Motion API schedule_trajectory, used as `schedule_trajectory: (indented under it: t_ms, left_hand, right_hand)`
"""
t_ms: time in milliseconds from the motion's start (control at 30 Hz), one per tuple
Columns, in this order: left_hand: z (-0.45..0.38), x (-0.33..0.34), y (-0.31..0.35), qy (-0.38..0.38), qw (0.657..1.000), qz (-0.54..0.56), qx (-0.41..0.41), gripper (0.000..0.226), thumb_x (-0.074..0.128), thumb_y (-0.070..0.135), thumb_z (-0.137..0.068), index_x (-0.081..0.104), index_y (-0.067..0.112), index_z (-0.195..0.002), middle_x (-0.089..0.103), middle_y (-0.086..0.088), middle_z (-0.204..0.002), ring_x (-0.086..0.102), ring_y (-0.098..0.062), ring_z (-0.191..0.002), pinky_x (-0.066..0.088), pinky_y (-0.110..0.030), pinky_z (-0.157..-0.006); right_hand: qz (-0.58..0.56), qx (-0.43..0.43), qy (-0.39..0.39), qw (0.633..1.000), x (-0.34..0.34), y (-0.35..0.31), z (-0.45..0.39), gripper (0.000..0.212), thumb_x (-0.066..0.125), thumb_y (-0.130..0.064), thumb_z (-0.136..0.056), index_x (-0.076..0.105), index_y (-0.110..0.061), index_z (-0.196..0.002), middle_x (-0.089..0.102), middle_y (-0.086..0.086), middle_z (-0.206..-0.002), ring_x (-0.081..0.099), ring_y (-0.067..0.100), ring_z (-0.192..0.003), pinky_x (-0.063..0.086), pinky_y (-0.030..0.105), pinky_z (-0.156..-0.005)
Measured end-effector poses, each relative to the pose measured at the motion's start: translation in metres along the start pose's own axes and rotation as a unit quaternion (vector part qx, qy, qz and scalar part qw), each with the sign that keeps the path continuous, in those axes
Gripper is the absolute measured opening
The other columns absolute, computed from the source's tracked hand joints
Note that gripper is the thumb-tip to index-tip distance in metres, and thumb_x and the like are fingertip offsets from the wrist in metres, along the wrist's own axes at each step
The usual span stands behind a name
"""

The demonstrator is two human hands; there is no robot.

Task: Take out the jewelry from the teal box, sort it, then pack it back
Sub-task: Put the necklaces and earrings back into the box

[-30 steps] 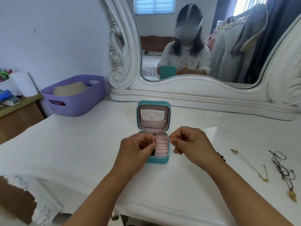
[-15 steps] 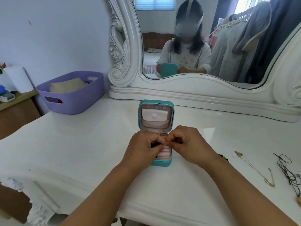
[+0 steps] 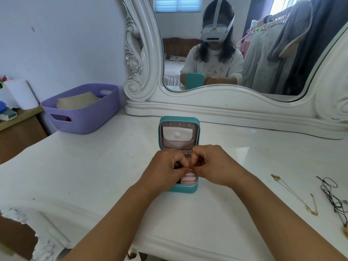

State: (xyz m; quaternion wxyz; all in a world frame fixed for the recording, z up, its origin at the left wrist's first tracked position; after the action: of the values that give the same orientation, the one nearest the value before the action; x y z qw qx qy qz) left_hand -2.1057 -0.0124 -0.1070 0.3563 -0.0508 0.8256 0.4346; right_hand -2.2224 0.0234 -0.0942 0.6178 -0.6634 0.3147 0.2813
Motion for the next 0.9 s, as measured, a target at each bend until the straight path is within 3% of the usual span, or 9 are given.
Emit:
schedule_trajectory:
  t_ms: [100, 267, 467, 633, 800, 900]
  left_hand:
    - [0.0, 0.001, -0.003, -0.026, 0.999, 0.023, 0.009, 0.008, 0.073, 0.007, -0.072, 0.074, 0.015, -0.073, 0.063, 0.009, -0.075, 0.06, -0.007, -0.074, 0.049, -0.017, -0.067]
    - [0.005, 0.0, -0.013, -0.011, 0.999, 0.026, 0.017, 0.016, 0.066, 0.022, -0.069, 0.076, 0.021, -0.082, 0.06, 0.011, -0.089, 0.052, -0.004, -0.092, 0.041, -0.009, -0.079]
    - [0.01, -0.001, -0.018, 0.012, 0.999, 0.032, 0.01, 0.019, 0.062, 0.025, -0.07, 0.076, 0.023, -0.083, 0.064, 0.011, -0.089, 0.052, -0.003, -0.093, 0.038, -0.005, -0.078]
    - [0.011, 0.0, -0.02, 0.024, 0.999, 0.036, 0.013, 0.016, 0.063, 0.025, -0.069, 0.076, 0.023, -0.078, 0.063, 0.016, -0.086, 0.053, -0.002, -0.094, 0.037, -0.004, -0.078]
    - [0.013, -0.002, -0.018, 0.014, 0.999, 0.038, 0.036, 0.024, 0.063, 0.04, -0.066, 0.074, 0.025, -0.081, 0.062, 0.019, -0.087, 0.052, -0.002, -0.096, 0.037, -0.004, -0.079]
    - [0.013, -0.001, -0.018, 0.009, 0.998, 0.039, 0.042, 0.026, 0.062, 0.042, -0.066, 0.074, 0.025, -0.083, 0.061, 0.018, -0.088, 0.051, -0.001, -0.096, 0.036, -0.004, -0.08]
  right_hand:
    - [-0.008, 0.011, -0.009, 1.0, 0.002, 0.0, -0.004, 0.012, 0.07, -0.002, -0.071, 0.063, -0.011, -0.071, 0.062, -0.005, -0.07, 0.058, 0.012, -0.067, 0.051, 0.024, -0.063]
    - [-0.041, 0.037, -0.012, 0.998, 0.003, 0.005, -0.005, 0.014, 0.07, -0.002, -0.071, 0.064, -0.015, -0.072, 0.064, -0.004, -0.073, 0.058, 0.009, -0.066, 0.05, 0.019, -0.062]
    - [-0.019, 0.032, -0.006, 0.999, 0.004, 0.002, -0.002, 0.017, 0.067, -0.002, -0.073, 0.062, -0.018, -0.069, 0.061, -0.007, -0.071, 0.056, 0.006, -0.064, 0.048, 0.016, -0.059]
    - [0.035, -0.021, 0.013, 0.999, 0.009, -0.008, 0.001, 0.008, 0.063, -0.003, -0.079, 0.067, -0.009, -0.075, 0.061, -0.004, -0.072, 0.055, 0.007, -0.066, 0.05, 0.025, -0.065]
    - [-0.012, -0.039, 0.023, 0.999, 0.006, -0.003, 0.004, 0.014, 0.064, -0.001, -0.078, 0.074, -0.011, -0.082, 0.058, -0.019, -0.067, 0.057, -0.008, -0.062, 0.044, 0.005, -0.063]
    - [-0.019, -0.04, 0.044, 0.998, 0.008, -0.002, 0.004, 0.016, 0.062, 0.001, -0.076, 0.073, -0.009, -0.081, 0.059, -0.015, -0.068, 0.057, -0.001, -0.062, 0.047, 0.013, -0.064]
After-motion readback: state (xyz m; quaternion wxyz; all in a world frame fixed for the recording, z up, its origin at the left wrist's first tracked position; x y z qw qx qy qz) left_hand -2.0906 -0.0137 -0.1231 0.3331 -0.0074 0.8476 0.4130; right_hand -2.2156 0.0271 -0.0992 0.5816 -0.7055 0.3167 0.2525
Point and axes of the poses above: each hand's wrist, its own z-axis away from the middle knuckle, its own x-axis out of the palm, y = z × x, the point moved 6 cm from there along -z, towards the middle knuckle
